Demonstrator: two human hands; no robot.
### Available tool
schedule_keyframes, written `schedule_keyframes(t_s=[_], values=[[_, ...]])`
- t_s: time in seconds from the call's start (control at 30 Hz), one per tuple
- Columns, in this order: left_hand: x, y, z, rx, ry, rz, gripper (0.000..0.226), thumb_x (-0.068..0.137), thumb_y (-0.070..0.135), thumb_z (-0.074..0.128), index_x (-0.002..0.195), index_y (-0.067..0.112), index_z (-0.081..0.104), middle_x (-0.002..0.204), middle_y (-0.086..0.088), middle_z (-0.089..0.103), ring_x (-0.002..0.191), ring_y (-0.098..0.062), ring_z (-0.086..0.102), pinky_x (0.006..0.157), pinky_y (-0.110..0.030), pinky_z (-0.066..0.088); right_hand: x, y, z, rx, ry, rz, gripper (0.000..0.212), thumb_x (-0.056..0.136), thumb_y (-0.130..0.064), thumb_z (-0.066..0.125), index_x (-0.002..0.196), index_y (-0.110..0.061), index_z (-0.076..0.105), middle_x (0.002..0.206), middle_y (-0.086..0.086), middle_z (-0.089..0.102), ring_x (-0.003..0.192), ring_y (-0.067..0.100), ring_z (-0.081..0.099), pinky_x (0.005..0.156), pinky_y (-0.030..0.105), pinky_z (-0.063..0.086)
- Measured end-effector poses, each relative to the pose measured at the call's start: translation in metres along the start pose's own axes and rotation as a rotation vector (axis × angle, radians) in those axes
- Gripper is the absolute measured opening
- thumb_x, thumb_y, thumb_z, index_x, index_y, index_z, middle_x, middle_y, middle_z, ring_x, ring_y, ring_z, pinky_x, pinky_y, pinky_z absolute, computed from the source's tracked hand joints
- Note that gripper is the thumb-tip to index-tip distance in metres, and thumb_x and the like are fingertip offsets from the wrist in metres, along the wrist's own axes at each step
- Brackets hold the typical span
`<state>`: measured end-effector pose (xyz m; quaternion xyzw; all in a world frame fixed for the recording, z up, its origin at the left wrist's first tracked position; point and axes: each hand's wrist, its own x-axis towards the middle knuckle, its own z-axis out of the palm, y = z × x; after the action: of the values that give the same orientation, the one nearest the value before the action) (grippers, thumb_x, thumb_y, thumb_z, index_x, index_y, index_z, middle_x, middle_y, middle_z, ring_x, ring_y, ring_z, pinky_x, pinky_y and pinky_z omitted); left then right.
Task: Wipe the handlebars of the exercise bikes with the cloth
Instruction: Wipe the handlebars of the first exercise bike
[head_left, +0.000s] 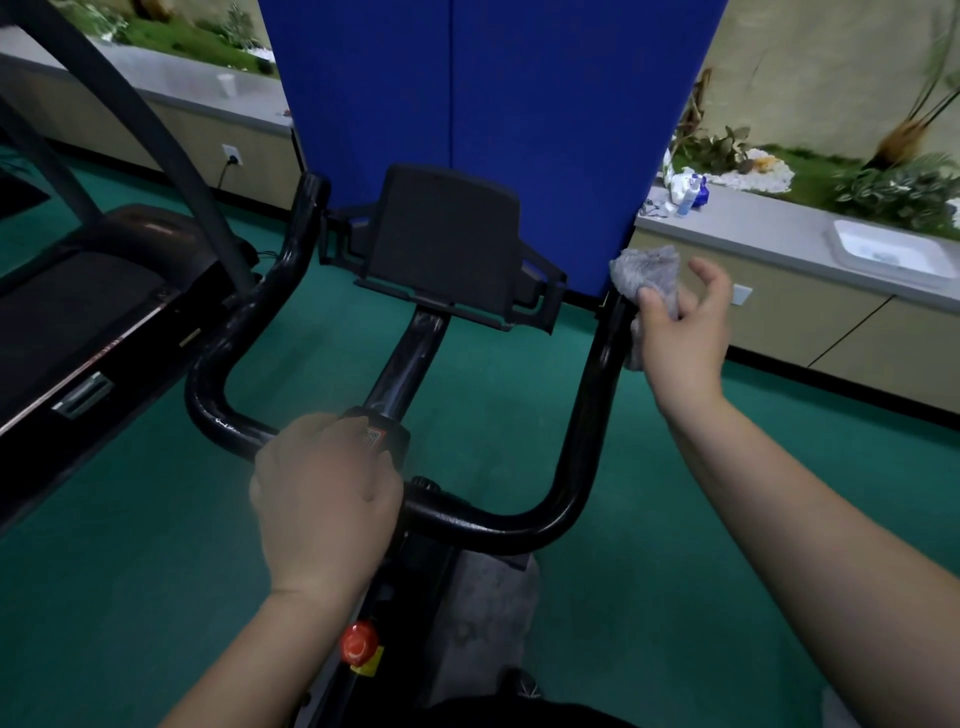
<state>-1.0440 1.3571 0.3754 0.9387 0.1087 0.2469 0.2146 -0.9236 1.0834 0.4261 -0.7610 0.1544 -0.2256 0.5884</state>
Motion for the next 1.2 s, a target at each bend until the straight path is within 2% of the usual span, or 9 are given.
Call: schedule_keyframes(t_s=[0.1,0.2,0.3,0.4,0.47,0.77,0.97,1.1,1.2], values=[[0.0,0.001,0.0,0.005,0.006,0.003,0.039,0.075,0.037,0.053,0.106,0.016,0.065,0.111,-0.006,0.052,0.108,-0.028,0.04,0.094,-0.045,0.034,-0.029,0.022,0.0,-0.042,-0.026,0.029,0.038,0.091,-0.014,0.055,0.128,-0.019,0.054,0.117,-0.005,0.067,0.1,0.008,0.064,0.084,0.019,0.051],[0.0,0.001,0.0,0.01,0.011,0.003,0.039,0.075,0.037,0.053,0.106,0.016,0.065,0.111,-0.006,0.053,0.108,-0.028,0.04,0.093,-0.046,0.034,-0.056,0.043,0.0,-0.002,-0.061,0.077,0.034,0.095,-0.014,0.05,0.128,-0.021,0.057,0.106,-0.01,0.065,0.083,-0.007,0.061,0.068,0.004,0.042],[0.0,0.0,0.002,0.013,0.011,0.005,0.039,0.075,0.036,0.054,0.106,0.016,0.065,0.111,-0.006,0.053,0.109,-0.029,0.04,0.093,-0.046,0.034,-0.051,0.041,0.004,0.074,-0.071,0.139,0.032,0.098,-0.01,0.044,0.125,-0.017,0.059,0.091,-0.008,0.065,0.072,0.004,0.058,0.062,0.007,0.048],[-0.001,0.0,0.002,0.013,0.013,0.006,0.04,0.075,0.037,0.053,0.106,0.016,0.065,0.112,-0.006,0.053,0.109,-0.029,0.041,0.093,-0.046,0.034,-0.015,0.028,0.004,0.094,-0.082,0.144,0.035,0.097,-0.013,0.043,0.13,-0.013,0.056,0.114,-0.002,0.066,0.105,0.014,0.062,0.1,0.035,0.049],[-0.001,0.0,0.002,0.012,0.01,0.0,0.04,0.075,0.038,0.051,0.105,0.016,0.065,0.112,-0.006,0.053,0.109,-0.03,0.042,0.094,-0.047,0.034,0.012,0.016,0.002,0.129,-0.119,0.151,0.038,0.095,-0.022,0.042,0.13,-0.016,0.055,0.124,0.004,0.065,0.114,0.021,0.061,0.104,0.046,0.045],[-0.001,0.0,0.003,0.018,0.023,0.001,0.039,0.075,0.037,0.053,0.105,0.016,0.065,0.112,-0.006,0.053,0.108,-0.032,0.043,0.092,-0.048,0.035,-0.03,0.042,-0.001,0.247,-0.256,0.238,0.024,0.102,-0.02,0.033,0.116,-0.016,0.053,0.114,0.009,0.063,0.108,0.025,0.06,0.102,0.049,0.045],[-0.002,0.0,0.003,0.016,0.024,0.002,0.039,0.075,0.037,0.053,0.105,0.015,0.065,0.112,-0.007,0.053,0.109,-0.032,0.043,0.093,-0.047,0.035,-0.111,0.047,-0.017,0.107,-0.272,0.277,0.018,0.102,-0.018,0.035,0.091,-0.019,0.049,0.08,-0.004,0.055,0.067,0.0,0.055,0.068,0.027,0.046],[-0.002,0.001,0.002,0.005,0.019,0.0,0.038,0.075,0.036,0.055,0.106,0.015,0.064,0.112,-0.007,0.053,0.109,-0.031,0.041,0.094,-0.046,0.034,-0.145,0.048,-0.033,0.06,-0.314,0.256,0.01,0.097,-0.014,0.047,0.097,-0.018,0.056,0.092,0.001,0.065,0.082,0.008,0.061,0.076,0.025,0.049],[-0.002,0.001,0.001,-0.002,0.024,0.012,0.037,0.075,0.034,0.056,0.106,0.014,0.064,0.113,-0.008,0.053,0.109,-0.031,0.041,0.094,-0.046,0.033,-0.14,0.04,-0.045,-0.117,-0.243,0.094,0.012,0.09,-0.014,0.06,0.093,-0.026,0.059,0.094,-0.007,0.065,0.084,-0.003,0.058,0.077,0.009,0.044]])
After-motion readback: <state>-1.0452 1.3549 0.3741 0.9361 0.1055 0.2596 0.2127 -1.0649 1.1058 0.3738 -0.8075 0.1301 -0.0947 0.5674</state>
